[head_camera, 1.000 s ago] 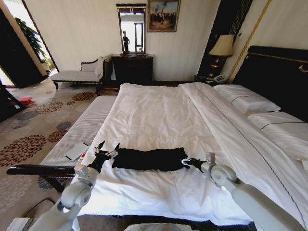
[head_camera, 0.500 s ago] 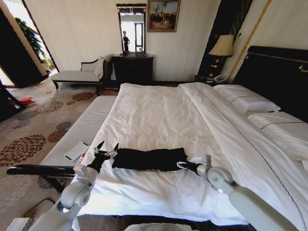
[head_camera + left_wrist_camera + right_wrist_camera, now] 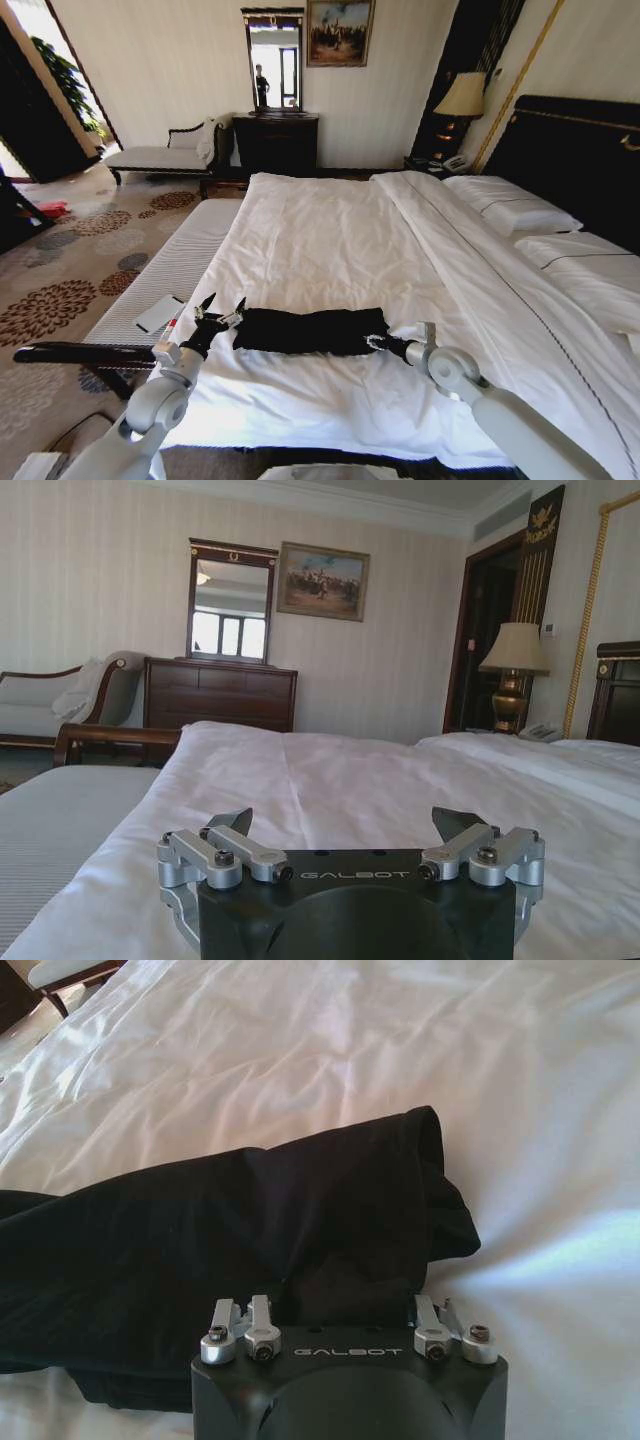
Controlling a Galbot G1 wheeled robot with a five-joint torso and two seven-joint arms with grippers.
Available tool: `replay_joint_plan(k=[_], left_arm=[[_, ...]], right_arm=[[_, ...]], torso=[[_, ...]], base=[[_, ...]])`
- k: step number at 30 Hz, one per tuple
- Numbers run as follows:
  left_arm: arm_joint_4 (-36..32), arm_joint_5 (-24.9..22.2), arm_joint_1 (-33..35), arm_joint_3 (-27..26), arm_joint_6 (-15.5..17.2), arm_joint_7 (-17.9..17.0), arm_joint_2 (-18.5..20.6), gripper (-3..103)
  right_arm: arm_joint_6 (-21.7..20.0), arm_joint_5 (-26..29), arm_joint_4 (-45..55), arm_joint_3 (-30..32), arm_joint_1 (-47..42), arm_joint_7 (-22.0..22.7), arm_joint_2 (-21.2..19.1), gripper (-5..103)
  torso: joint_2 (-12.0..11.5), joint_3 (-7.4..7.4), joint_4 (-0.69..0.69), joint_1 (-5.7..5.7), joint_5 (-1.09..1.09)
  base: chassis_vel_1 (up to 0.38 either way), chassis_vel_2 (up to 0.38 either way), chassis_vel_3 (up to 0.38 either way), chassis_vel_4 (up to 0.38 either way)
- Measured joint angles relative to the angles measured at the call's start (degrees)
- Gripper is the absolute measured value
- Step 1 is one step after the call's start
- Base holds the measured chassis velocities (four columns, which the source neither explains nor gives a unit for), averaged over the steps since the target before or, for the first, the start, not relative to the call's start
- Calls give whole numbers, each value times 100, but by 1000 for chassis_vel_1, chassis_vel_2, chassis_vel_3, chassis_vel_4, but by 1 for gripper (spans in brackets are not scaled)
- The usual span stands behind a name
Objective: Fold the clothes on the bed.
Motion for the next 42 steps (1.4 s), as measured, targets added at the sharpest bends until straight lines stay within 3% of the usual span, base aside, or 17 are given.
replay_joint_plan(k=[2,6,7,9,11,12,27,36,42], left_arm=[[0,-29,-3,2,0,-4,-3,100],[0,-59,1,-18,0,-5,-4,100],[7,-69,9,-32,1,-5,-2,100],[9,-83,12,-40,0,-5,-1,100],[9,-103,12,-40,0,-5,-7,100],[10,-123,8,-39,-1,-6,-17,100],[-17,-110,25,-64,-5,-24,-17,100],[-31,-144,-26,-44,-11,-32,-8,100],[-40,-135,-43,-28,-11,-33,-6,100]], right_arm=[[11,-9,1,3,-8,4,24,43],[34,-39,-35,24,-34,5,86,38],[51,-55,-35,35,-58,3,99,28],[68,-61,-10,48,-87,1,104,17],[74,-63,3,53,-94,1,105,17],[80,-68,15,55,-101,1,107,8],[261,-52,222,160,-188,68,199,5],[601,131,422,697,-430,42,239,5],[670,-205,546,1218,-691,30,244,5]], torso=[[0,0,0,0,0],[0,0,1,0,1],[0,0,1,0,1],[0,0,1,0,1],[0,0,1,0,1],[0,0,1,0,0],[0,0,0,0,0],[0,0,1,0,0],[-1,0,1,0,1]], base=[[0,0,0,0],[0,0,0,0],[0,0,0,0],[0,0,0,0],[0,0,0,0],[0,0,0,0],[0,0,0,0],[0,0,0,0],[0,0,0,0]])
